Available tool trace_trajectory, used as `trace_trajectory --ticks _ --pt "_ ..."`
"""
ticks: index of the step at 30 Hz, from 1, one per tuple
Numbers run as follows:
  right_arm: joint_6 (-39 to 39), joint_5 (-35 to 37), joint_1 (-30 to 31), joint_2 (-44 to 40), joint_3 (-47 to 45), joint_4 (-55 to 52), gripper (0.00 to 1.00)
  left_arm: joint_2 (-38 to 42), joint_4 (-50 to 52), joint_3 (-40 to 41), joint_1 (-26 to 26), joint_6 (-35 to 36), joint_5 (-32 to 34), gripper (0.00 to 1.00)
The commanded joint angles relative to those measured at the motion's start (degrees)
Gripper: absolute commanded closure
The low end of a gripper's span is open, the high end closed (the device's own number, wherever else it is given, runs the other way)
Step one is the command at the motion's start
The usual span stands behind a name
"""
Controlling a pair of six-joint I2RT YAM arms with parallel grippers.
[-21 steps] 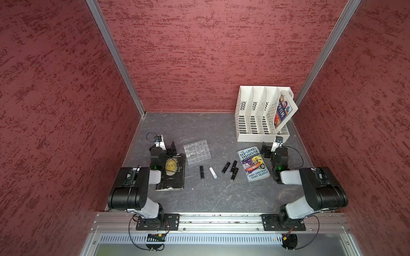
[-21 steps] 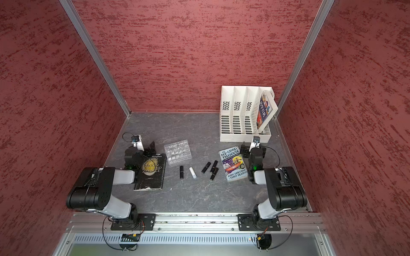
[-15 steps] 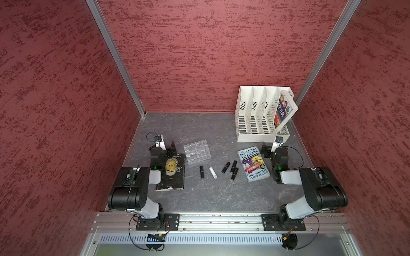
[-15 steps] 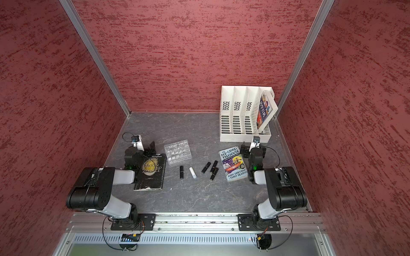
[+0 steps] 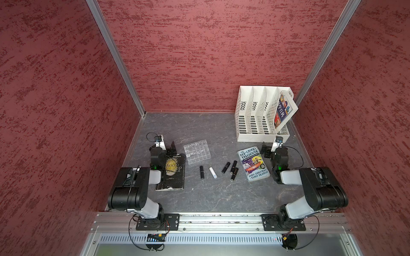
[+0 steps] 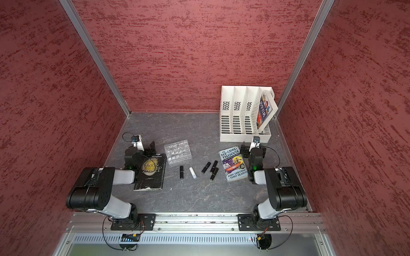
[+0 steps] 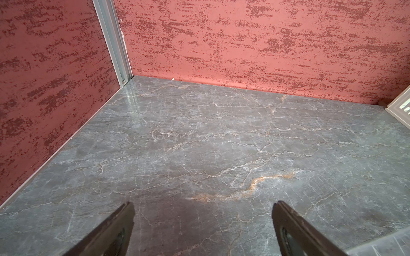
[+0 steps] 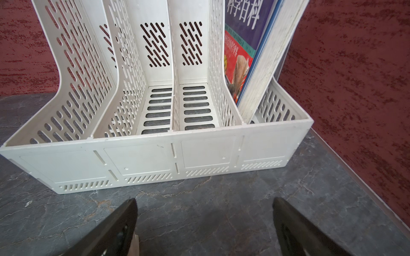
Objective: Arrange the lipsticks in the organizer
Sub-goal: Pick up the lipstick at the center of the board.
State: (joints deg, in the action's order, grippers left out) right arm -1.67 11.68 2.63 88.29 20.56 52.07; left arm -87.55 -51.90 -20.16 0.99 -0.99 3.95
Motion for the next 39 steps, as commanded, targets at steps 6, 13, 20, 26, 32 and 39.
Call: trace_trajectory --ticks 6,13,20,26,32,39 --pt "1.1 -1.3 -0.2 -2.9 1.2 -1.7 0.01 1.6 0.7 -1.2 -1.1 1.7 -0.8 0.0" --pt "-20.6 16.1 4.7 -20.4 23.6 -59.7 0.01 17.8 25.2 -8.2 -15.0 2.1 26.4 0.0" --pt "-30.4 -8.5 4.1 -26.4 32.0 -80.0 0.02 29.1 66.6 -19.8 -16.1 -27.2 30.0 0.0" --pt "-31.1 -15.4 10.5 -23.5 39.0 -85.8 0.23 36.4 72.8 -22.4 -0.2 -29.5 -2.6 0.02" --pt "-24.8 -7.8 28.7 -15.0 48.1 -93.9 0.21 31.5 85.6 -31.9 -15.6 -20.7 9.1 0.04" --pt "-22.7 -4.7 41.9 -6.6 53.1 -96.8 0.43 26.2 88.1 -33.4 -34.4 -26.6 16.3 0.06"
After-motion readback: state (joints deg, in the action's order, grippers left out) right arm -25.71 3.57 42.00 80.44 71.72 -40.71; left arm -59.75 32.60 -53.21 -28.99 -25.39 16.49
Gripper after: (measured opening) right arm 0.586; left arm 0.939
